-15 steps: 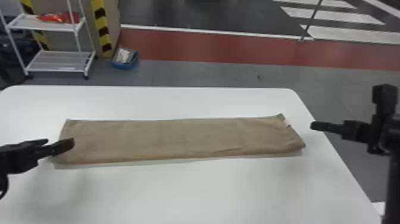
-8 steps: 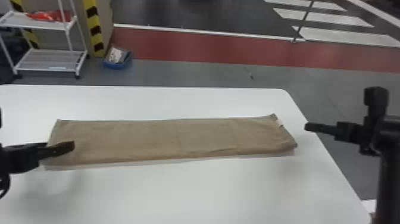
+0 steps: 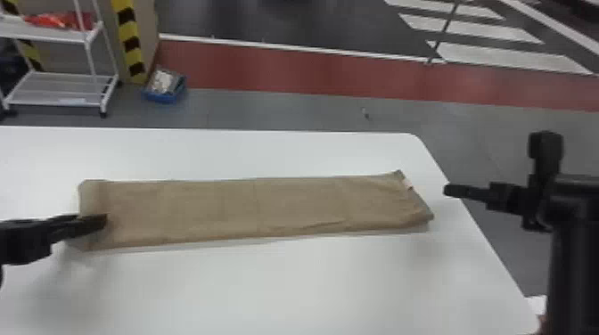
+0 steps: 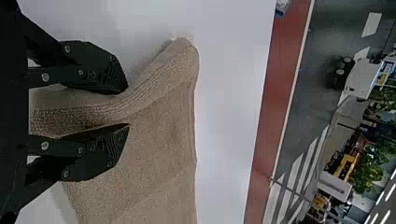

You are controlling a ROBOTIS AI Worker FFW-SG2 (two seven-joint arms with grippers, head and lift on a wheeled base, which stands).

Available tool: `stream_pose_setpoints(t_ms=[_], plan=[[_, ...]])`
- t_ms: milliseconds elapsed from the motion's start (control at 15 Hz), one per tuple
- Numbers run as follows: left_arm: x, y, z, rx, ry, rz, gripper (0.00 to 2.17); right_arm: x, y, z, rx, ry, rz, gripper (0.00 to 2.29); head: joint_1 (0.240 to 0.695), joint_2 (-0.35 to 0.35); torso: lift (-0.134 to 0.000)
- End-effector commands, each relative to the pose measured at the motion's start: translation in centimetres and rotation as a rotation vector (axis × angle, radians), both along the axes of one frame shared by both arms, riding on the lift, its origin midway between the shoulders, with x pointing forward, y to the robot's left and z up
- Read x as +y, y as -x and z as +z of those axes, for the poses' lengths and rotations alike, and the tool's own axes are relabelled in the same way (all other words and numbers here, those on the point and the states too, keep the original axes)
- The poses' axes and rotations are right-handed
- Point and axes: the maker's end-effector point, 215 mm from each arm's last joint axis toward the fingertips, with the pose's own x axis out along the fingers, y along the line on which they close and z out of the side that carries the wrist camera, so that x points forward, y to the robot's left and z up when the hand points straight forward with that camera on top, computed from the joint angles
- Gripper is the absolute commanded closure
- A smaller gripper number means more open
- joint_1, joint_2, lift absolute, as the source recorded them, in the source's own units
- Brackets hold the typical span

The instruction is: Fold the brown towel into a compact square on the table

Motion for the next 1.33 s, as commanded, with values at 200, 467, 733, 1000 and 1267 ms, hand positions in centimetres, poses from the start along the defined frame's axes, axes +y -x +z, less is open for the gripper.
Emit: stream_pose_setpoints(t_ms=[200, 467, 733, 1000, 1267], plan=[[1.1, 0.6, 1.4, -0.031, -0.046, -0.006, 2.14, -0.2, 0.1, -0.3, 0.004, -0.003, -0.004, 0.18, 0.695, -0.218, -0.124], [1.1, 0.8, 2.4, -0.077, -0.070, -0.081, 2.14, -0.1, 0.1, -0.6, 0.005, -0.003, -0.001, 0.18, 0.695, -0.222, -0.124], [5.1, 1.4, 4.3, -0.114, -0.079, -0.052, 2.14, -0.2, 0.2, -0.9, 0.007, -0.003, 0.000, 0.18, 0.695, -0.205, -0.124], [9.0, 1.8, 5.9, -0.133, -0.114, -0.029, 2.14, 0.0, 0.0, -0.9, 0.006, 0.001, 0.007, 0.18, 0.695, -0.161, -0.124], [5.0, 2.3, 8.7, -0.156, -0.044, -0.029, 2.14, 0.3, 0.1, -0.8, 0.009, -0.005, 0.008, 0.18, 0.695, -0.136, -0.124]])
